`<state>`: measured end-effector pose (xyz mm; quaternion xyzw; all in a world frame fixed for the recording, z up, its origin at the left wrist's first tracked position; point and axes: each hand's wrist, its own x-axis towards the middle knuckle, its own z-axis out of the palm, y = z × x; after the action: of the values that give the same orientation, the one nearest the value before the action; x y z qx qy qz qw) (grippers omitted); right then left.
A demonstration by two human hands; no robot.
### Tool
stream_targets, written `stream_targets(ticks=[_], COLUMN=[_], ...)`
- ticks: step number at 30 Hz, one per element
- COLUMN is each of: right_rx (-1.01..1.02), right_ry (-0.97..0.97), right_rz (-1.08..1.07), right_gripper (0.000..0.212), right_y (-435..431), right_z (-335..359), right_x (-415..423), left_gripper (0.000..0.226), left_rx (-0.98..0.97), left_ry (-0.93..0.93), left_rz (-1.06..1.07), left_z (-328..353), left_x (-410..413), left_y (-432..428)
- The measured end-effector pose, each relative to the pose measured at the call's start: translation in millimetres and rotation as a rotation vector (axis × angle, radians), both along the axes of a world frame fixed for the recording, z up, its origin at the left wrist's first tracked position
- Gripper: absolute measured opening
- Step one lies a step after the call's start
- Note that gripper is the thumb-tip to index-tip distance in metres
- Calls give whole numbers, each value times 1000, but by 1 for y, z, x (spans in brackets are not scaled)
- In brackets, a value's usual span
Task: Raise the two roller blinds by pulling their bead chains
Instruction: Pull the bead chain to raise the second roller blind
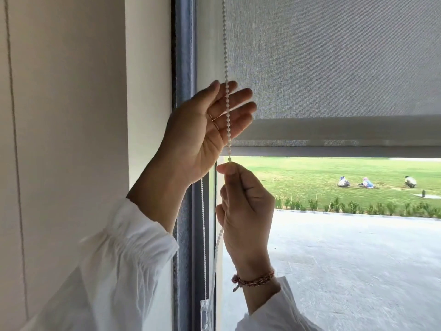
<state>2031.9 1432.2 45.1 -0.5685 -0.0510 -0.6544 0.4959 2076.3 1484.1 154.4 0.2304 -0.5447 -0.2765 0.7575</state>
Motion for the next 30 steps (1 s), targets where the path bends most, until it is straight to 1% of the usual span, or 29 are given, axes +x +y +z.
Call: stream_targets(ticks=[5,8,11,18,21,25,30], right_rx=[-19,-67,-75,-47,-54,-57,-50], right_ry=[2,19,46,91,95,99,102], right_rz=[-42,-89,-107,-139,-153,-176,-143], right_gripper=[18,20,21,24,26,21,22], right_y=[-4,-5,-9,-13,-13,-11,-8], right_z=[-2,-9,-25,-49,-50,-51,-60], right_x=[0,3,6,22,27,30,31], left_gripper=[31,35,36,35,35,36,37], left_rx=[61,27,-6,-101,-114,-135,-124], left_ry=[56,119,148,149,155,164,199], left_rz=[3,96,133,260,292,322,359], left_z=[13,8,-9,-38,-40,-43,-53], left_x=[-11,-13,-10,1,5,7,9], left_y=[-7,-14,-20,-25,-24,-21,-20])
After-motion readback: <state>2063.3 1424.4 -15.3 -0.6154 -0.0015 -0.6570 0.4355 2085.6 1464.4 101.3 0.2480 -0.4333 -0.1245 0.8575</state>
